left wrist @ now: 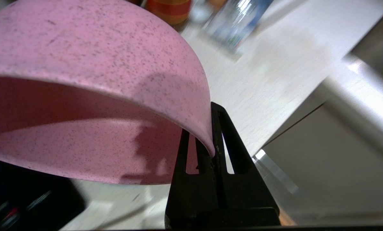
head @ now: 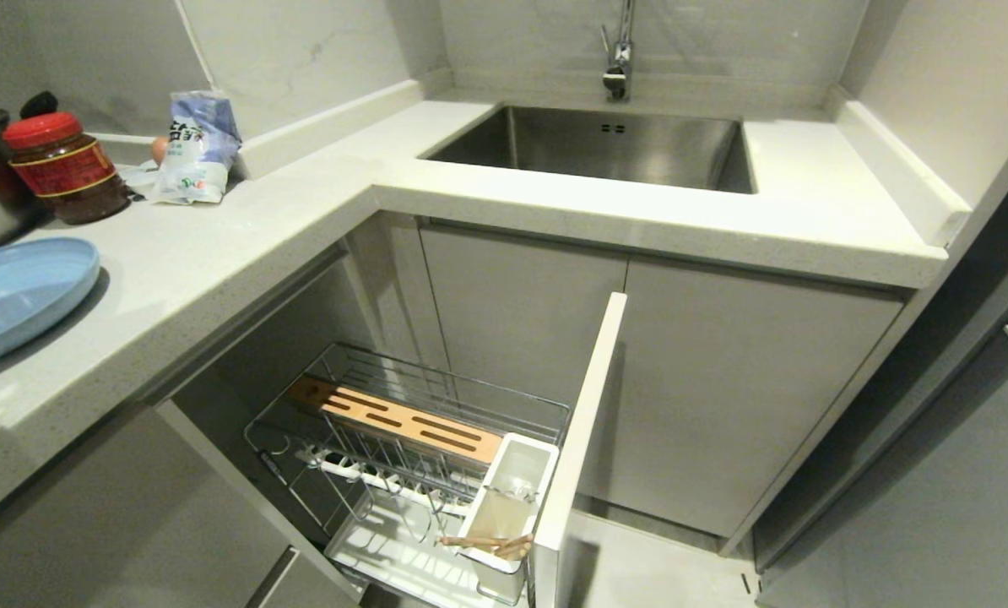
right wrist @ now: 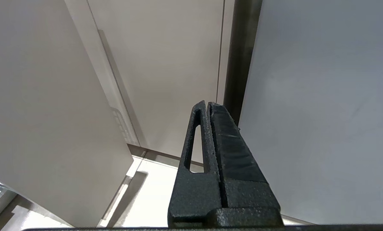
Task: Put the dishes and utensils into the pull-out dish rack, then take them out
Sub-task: Take the bowl out of the cupboard, then take the chopsticks out of the cupboard
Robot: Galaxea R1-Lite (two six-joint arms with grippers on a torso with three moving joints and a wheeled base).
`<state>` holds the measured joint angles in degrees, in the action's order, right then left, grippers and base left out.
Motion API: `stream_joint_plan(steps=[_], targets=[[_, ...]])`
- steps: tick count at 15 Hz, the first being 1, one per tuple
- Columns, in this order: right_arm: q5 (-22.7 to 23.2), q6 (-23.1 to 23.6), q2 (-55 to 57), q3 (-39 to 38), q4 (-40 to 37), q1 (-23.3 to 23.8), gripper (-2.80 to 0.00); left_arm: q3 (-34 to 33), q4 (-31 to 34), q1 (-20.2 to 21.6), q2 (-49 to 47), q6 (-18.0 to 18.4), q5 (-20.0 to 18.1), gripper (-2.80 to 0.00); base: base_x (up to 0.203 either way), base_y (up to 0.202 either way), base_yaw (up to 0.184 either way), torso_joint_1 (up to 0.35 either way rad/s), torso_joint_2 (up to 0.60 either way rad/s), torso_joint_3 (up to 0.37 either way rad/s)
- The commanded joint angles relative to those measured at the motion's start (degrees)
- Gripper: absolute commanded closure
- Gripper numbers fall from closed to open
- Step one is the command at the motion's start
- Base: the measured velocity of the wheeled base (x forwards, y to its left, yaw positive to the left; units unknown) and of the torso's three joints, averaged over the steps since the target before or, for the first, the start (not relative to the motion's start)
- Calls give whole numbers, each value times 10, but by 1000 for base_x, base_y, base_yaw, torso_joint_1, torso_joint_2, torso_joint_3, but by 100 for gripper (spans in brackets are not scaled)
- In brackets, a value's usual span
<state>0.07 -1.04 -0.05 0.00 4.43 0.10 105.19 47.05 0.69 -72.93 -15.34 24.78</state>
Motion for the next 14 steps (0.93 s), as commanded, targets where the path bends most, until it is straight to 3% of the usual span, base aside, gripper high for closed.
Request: stream_joint_plan(steps=[1,4,7,14], targets=[[0,0,0,-15,1,0,0,31,94,22,-45,4,2,0,0,0,0,0,0,0],[0,0,0,-15,1,0,0,43,187,29,-90,22,0,0,0,0,0,0,0,0],[0,0,0,-15,1,0,0,41,204,57,-128,55,-1,0,0,0,0,0,0,0],[0,0,0,-15,1,0,0,50,198,82,-201,75,-5,0,0,0,0,0,0,0]])
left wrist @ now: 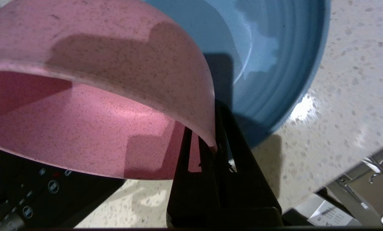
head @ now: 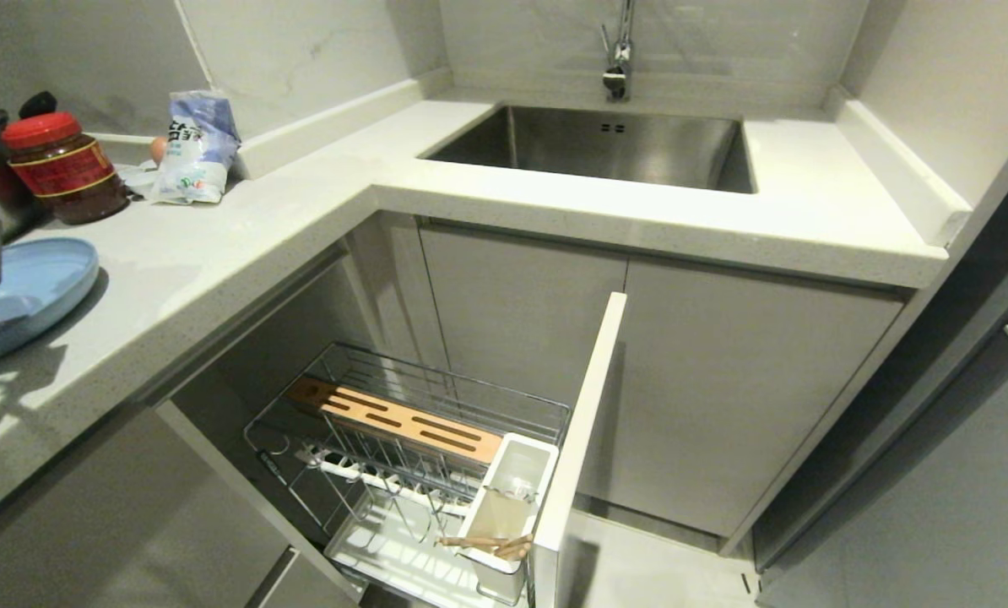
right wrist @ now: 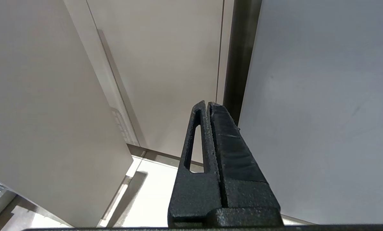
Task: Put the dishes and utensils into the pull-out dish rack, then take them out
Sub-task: Take the chopsticks out of the cupboard
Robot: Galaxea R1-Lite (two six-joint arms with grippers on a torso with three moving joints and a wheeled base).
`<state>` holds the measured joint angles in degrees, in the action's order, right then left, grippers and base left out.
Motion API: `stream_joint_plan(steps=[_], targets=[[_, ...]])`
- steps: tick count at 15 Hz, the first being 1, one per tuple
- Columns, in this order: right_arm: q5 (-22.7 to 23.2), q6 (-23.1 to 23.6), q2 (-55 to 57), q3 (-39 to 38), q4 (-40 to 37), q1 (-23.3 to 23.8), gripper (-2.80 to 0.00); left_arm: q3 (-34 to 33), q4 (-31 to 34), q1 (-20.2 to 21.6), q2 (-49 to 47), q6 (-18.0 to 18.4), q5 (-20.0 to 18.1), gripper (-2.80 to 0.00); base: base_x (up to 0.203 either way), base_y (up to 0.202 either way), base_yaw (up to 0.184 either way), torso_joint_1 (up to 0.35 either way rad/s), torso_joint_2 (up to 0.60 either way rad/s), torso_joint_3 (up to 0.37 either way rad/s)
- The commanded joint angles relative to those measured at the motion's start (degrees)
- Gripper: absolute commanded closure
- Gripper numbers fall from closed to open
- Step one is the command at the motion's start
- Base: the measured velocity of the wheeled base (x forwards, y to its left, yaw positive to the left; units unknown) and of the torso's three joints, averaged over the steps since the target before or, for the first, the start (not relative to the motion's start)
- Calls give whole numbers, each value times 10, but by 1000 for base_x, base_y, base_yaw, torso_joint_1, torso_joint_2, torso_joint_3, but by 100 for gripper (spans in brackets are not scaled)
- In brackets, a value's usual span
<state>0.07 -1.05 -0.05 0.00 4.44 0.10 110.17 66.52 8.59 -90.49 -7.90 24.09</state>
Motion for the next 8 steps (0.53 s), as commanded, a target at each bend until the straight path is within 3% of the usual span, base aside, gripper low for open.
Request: stream_joint_plan(steps=[1,7,8], targets=[[0,0,0,-15,0,0,0,1,4,3,-29,1,2,0,0,0,0,0,0,0],[0,0,0,-15,0,0,0,1,-4,3,-39,2,2,0,0,0,0,0,0,0],[0,0,0,-15,0,0,0,1,-7,4,-38,1,2,-280,0,0,0,0,0,0]])
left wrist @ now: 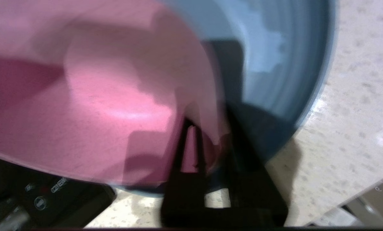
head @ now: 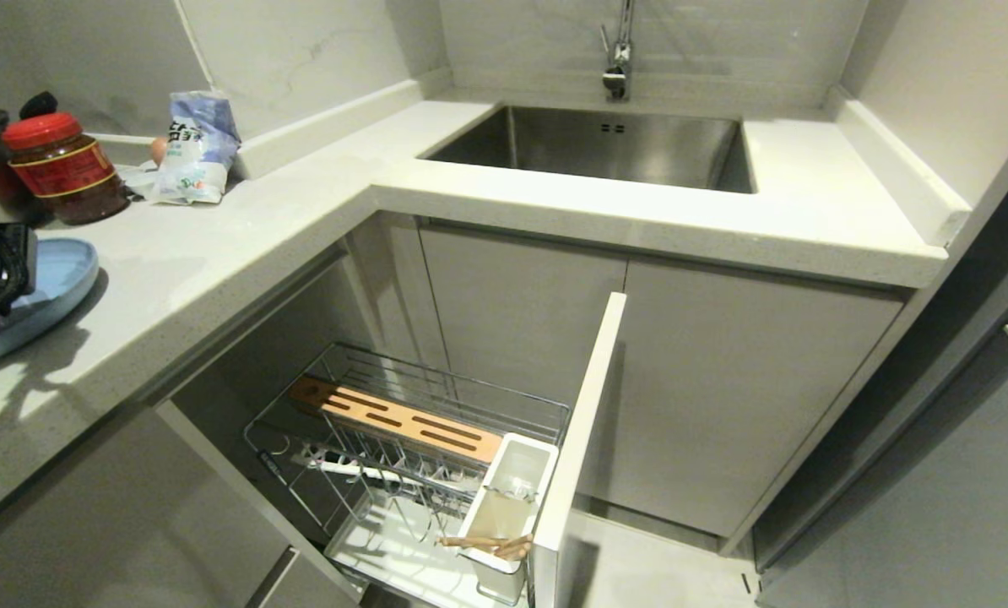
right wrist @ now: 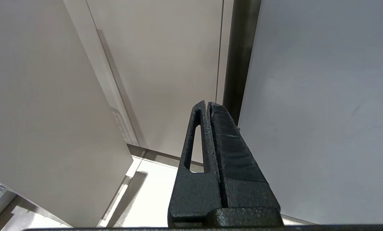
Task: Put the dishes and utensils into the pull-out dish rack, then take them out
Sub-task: Take the chopsticks out of the cupboard
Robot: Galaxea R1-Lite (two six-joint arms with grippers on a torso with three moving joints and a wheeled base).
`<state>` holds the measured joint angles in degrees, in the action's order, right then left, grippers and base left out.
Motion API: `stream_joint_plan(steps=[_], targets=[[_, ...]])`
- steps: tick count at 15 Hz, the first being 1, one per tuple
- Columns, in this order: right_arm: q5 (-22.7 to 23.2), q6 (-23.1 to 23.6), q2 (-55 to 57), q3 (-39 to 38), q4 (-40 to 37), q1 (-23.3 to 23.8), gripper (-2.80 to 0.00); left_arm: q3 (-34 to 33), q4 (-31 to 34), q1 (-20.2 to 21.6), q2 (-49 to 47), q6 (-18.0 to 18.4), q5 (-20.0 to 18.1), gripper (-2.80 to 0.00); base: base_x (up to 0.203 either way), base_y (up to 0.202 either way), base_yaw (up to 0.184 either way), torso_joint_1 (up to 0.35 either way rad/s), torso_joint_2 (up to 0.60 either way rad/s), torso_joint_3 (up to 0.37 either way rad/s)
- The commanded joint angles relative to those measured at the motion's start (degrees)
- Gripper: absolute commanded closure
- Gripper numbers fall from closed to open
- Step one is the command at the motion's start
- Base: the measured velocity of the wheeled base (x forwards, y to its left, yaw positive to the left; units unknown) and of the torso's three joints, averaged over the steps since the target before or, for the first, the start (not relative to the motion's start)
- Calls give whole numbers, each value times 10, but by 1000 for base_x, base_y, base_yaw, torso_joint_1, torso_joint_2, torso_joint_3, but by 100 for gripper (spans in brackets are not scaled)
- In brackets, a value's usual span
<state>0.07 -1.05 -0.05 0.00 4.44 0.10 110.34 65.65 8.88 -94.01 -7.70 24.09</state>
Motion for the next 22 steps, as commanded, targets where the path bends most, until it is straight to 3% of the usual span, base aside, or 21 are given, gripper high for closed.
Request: stream_joint_plan(steps=[1,8,12,13,16,19,22], targets=[[0,0,0,-15,0,0,0,0,-8,1,-1,-2,2,-280,0,0,0,0,0,0],[0,0,0,-15,0,0,0,-1,-65,23,62,-11,5,-280,0,0,0,0,0,0],[0,0,0,-15,0,0,0,-17,-227,12,134,-65,1,-280,0,0,0,0,0,0],[0,0,0,-15,0,0,0,-32,-282,-8,149,-91,1,-11,0,0,0,0,0,0],[0,0,0,-15,0,0,0,-58,-392,-85,172,-163,1,0,0,0,0,0,0,0],[0,0,0,-15,0,0,0,-78,-411,-235,172,-231,3,0,0,0,0,0,0,0],[0,0,0,-15,0,0,0,-126,-382,-379,130,-253,5,0,0,0,0,0,0,0]])
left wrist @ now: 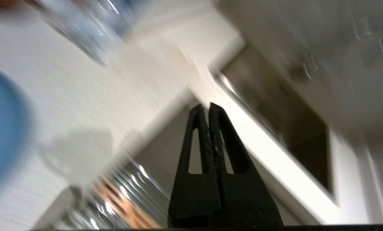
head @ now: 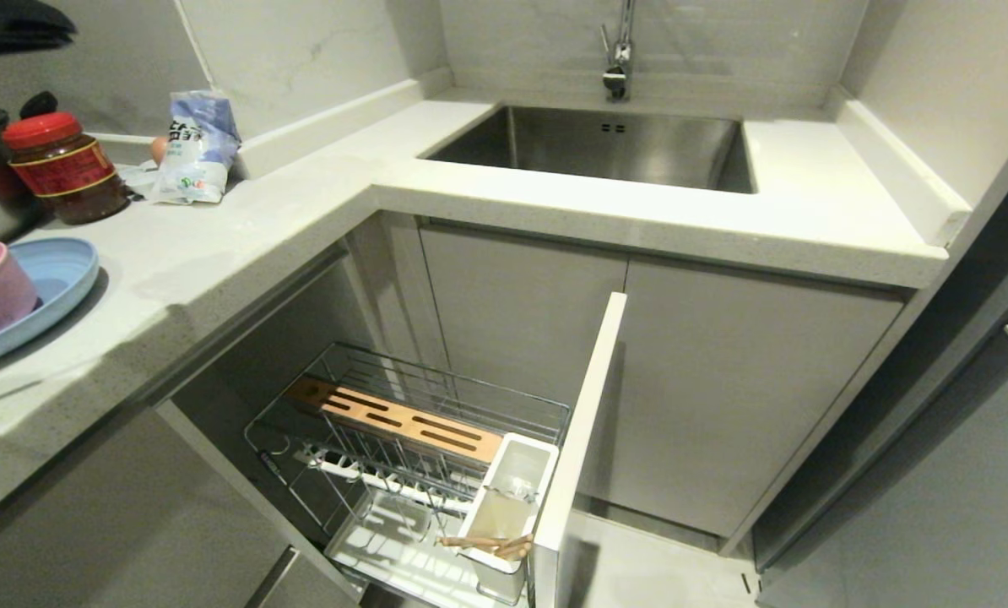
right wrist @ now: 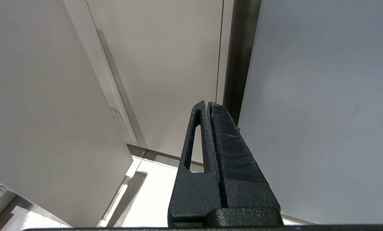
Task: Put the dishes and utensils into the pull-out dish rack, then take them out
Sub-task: Take the chopsticks out of the cupboard
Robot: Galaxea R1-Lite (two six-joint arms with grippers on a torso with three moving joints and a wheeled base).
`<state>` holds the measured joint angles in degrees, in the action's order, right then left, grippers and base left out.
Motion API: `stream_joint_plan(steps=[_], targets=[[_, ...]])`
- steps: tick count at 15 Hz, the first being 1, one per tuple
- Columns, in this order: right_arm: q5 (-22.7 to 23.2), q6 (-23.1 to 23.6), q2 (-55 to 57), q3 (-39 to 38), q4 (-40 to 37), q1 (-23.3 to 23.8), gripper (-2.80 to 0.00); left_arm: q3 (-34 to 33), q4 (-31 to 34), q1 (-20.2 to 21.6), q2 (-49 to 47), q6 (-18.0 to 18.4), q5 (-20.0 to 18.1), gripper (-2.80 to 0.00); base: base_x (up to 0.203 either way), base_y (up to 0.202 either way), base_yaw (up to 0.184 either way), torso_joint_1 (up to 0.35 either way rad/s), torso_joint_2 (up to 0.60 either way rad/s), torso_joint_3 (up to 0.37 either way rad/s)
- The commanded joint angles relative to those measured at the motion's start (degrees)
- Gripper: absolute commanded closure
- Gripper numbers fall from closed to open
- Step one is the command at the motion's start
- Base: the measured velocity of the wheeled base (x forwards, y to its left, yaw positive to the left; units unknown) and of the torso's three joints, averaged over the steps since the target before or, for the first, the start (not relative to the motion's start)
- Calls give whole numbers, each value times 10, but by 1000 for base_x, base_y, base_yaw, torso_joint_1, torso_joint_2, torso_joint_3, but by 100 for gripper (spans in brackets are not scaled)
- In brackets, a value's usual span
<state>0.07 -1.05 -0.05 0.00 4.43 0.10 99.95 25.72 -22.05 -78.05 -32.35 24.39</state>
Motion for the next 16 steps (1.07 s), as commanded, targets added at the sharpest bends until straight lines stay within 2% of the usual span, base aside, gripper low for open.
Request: stream_joint_plan(steps=[1,3,5,6,7,10,11,12,14,16], targets=[[0,0,0,-15,1,0,0,-30,45,-97,-63,-13,2,0,0,0,0,0,0,0],[0,0,0,-15,1,0,0,-37,135,-142,-139,-21,-3,0,0,0,0,0,0,0],[0,0,0,-15,1,0,0,-36,229,-163,-205,-23,-24,0,0,0,0,0,0,0],[0,0,0,-15,1,0,0,-35,281,-167,-240,-19,-46,-153,0,0,0,0,0,0],[0,0,0,-15,1,0,0,-33,318,-168,-272,-6,-69,-280,0,0,0,0,0,0],[0,0,0,-15,1,0,0,-29,379,-160,-342,31,-126,-280,0,0,0,0,0,0],[0,0,0,-15,1,0,0,-28,406,-155,-355,58,-141,-280,0,0,0,0,0,0],[0,0,0,-15,1,0,0,-25,430,-149,-371,84,-171,-280,0,0,0,0,0,0],[0,0,0,-15,1,0,0,-13,451,-139,-397,114,-235,-280,0,0,0,0,0,0],[0,0,0,-15,1,0,0,-2,471,-131,-428,138,-255,-280,0,0,0,0,0,0]])
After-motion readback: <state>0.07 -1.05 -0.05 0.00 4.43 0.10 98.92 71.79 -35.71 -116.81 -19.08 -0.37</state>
